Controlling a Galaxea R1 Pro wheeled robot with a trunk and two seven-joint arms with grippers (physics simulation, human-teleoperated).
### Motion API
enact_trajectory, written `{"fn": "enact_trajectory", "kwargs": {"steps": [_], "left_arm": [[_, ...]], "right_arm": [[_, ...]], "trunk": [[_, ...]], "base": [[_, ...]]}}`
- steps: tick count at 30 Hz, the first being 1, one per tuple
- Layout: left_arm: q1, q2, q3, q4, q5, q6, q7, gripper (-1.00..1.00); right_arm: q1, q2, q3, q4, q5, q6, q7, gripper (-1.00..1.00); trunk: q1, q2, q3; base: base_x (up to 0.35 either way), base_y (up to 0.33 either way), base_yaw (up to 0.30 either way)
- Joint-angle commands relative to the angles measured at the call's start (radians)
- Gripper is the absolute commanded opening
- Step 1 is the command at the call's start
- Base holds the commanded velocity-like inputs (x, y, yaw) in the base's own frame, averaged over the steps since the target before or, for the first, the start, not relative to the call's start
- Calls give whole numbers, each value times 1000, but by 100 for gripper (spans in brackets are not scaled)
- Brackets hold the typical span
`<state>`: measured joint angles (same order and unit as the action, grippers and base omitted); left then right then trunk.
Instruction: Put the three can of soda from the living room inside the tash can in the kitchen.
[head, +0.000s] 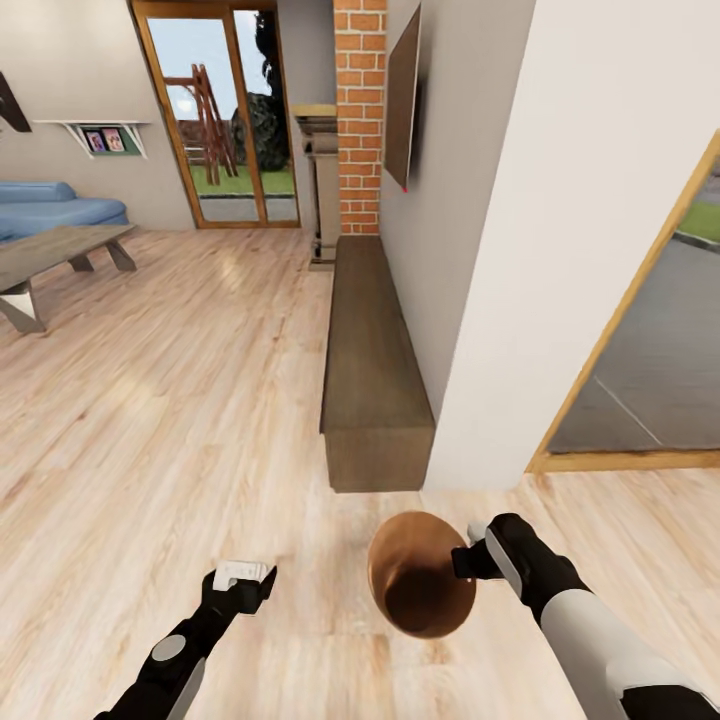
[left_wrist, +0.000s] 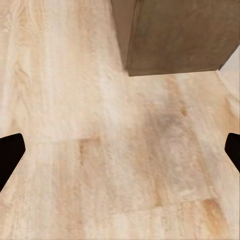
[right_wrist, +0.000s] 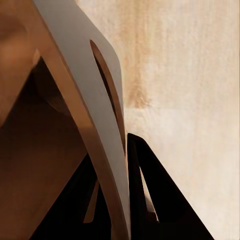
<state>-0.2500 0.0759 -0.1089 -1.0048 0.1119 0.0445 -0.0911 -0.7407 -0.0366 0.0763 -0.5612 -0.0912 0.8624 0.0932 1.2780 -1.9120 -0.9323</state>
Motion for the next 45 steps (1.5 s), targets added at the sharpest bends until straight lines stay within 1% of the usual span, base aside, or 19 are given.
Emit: {"fn": "enact_trajectory", "kwargs": {"steps": [1,10,17,26,27,29,32,40,45], "left_arm": [[0,0,0,0,0,0,0,100],[0,1,0,0,0,0,-1,100],[0,1,-1,0,-1,0,-1,100],[0,1,-1,0,0,0,-1,100],[0,1,-1,0,0,0,-1,100],[0,1,-1,0,0,0,-1,100],[0,0,-1,0,0,0,-1,100],[0,1,-2,0,0,0,-1,100],[0,0,-1,0,0,0,0,100]], "right_arm": [[0,1,-1,0,-18,1,7,-100],[0,3,-1,0,-18,0,7,-100],[0,8,-1,0,-19,0,4,-100],[1,10,0,0,-18,0,8,-100],[1,10,15,-1,-18,0,9,-100],[1,11,29,-1,-18,0,9,-100],[1,11,37,-1,-18,0,9,-100],[1,13,43,-2,-19,0,10,-100],[1,15,44,-2,-19,0,10,-100]], "trunk": [[0,0,0],[0,0,0],[0,0,2],[0,0,6],[0,0,6],[0,0,6],[0,0,6],[0,0,6],[0,0,6]], "base": [[246,121,3],[282,125,9],[224,116,187],[-116,70,238],[-146,113,103],[-135,108,68],[-123,100,33],[-53,38,14],[-1,4,142]]}}
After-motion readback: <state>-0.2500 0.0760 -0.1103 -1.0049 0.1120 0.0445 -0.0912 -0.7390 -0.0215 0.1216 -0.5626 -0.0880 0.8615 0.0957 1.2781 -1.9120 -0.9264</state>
